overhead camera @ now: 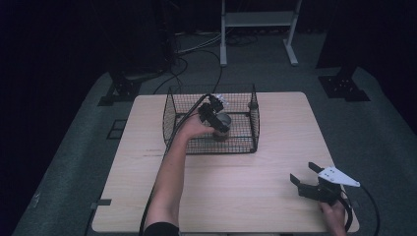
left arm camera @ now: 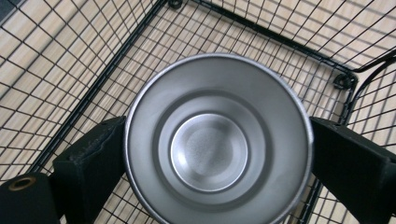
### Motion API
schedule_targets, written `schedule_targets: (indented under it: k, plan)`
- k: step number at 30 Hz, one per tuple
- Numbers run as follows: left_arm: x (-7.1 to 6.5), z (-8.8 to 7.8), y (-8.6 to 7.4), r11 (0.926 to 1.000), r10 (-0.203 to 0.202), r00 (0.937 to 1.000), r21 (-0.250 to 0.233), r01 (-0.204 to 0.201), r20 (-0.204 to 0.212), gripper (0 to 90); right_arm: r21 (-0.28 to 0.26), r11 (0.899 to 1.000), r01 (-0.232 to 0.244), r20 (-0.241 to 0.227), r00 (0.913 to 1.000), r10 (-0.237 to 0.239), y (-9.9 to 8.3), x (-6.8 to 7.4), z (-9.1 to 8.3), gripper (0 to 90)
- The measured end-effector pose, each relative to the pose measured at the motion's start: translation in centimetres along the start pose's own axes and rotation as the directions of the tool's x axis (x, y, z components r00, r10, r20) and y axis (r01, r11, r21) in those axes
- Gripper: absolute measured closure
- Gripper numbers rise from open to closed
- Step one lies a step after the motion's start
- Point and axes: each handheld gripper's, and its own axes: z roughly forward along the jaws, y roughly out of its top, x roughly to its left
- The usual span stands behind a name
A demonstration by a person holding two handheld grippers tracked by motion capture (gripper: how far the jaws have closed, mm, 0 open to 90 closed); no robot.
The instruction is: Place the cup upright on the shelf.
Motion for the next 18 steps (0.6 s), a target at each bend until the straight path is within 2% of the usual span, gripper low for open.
schedule_targets:
  k: [4, 13, 18]
  plan:
    - [-0.3, -0.4, 0.2, 0.9997, 0.022, 0.9996, -0.008, -0.022, -0.019, 6.1, 0.002, 1.0, 0.0, 0.001, 1.0, 0.0, 0.0, 0.0, 0.0, 13.5]
    - [-0.3, -1.6, 0.3, 0.999, 0.021, 0.9992, -0.038, -0.022, -0.035, 6.1, 0.002, 1.0, -0.001, 0.003, 1.0, 0.001, 0.0, 0.0, 0.0, 13.5]
    - [-0.4, -2.9, 0.3, 0.9973, 0.018, 0.9988, -0.07, -0.021, -0.045, 6.1, 0.002, 1.0, -0.001, 0.004, 1.0, 0.001, 0.0, 0.0, 0.0, 13.5]
